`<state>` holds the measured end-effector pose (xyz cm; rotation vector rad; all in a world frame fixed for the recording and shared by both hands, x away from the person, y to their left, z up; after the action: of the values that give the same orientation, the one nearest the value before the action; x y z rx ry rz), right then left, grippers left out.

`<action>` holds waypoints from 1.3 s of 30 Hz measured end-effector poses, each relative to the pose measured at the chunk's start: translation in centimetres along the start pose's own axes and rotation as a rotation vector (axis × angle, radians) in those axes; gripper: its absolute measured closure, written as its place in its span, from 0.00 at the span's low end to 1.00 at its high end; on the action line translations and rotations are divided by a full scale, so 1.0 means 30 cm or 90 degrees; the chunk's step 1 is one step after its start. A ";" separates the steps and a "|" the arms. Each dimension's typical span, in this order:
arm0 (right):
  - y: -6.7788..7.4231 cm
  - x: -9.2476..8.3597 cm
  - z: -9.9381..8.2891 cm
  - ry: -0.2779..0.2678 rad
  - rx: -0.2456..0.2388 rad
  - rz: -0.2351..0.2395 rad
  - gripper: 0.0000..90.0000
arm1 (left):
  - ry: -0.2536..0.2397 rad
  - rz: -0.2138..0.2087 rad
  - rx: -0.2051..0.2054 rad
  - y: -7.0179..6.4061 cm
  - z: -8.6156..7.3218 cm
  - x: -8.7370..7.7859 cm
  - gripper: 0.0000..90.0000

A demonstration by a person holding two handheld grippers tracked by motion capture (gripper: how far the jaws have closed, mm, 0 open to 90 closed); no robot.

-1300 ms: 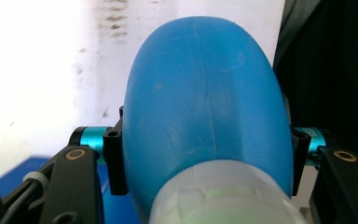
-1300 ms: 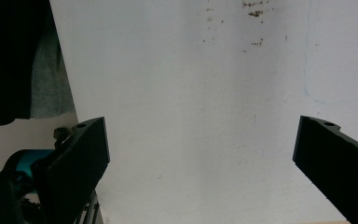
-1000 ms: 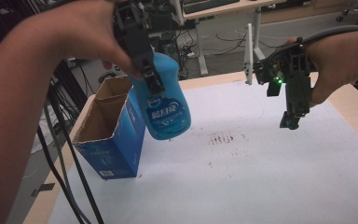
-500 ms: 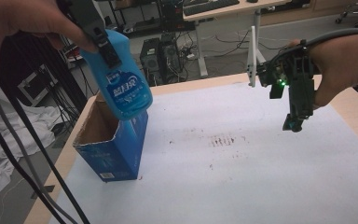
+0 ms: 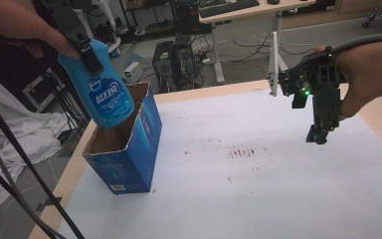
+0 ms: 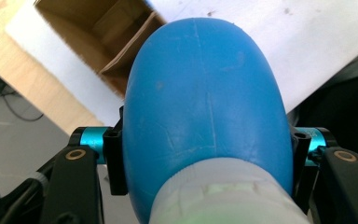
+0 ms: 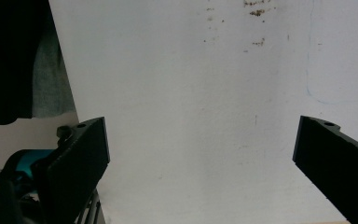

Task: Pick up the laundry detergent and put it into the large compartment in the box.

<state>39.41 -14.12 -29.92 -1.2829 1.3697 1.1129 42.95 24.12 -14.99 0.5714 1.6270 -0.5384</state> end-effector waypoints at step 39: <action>-0.004 -0.008 0.013 -0.002 -0.001 -0.010 0.03 | 0.066 -0.003 0.130 0.098 0.063 0.464 0.42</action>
<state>39.56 -13.70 -29.74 -1.2901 1.3550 1.1051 44.74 26.04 -29.11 0.7569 1.6827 -0.6927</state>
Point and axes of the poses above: each handheld gripper's, and its own axes: x roughly forward along the jaws, z roughly out of its top, y roughly to its left, the point moved 4 cm from there along x, roughly forward along the jaws, and after that the axes turned 12 degrees about y, right-handed, at the moved point
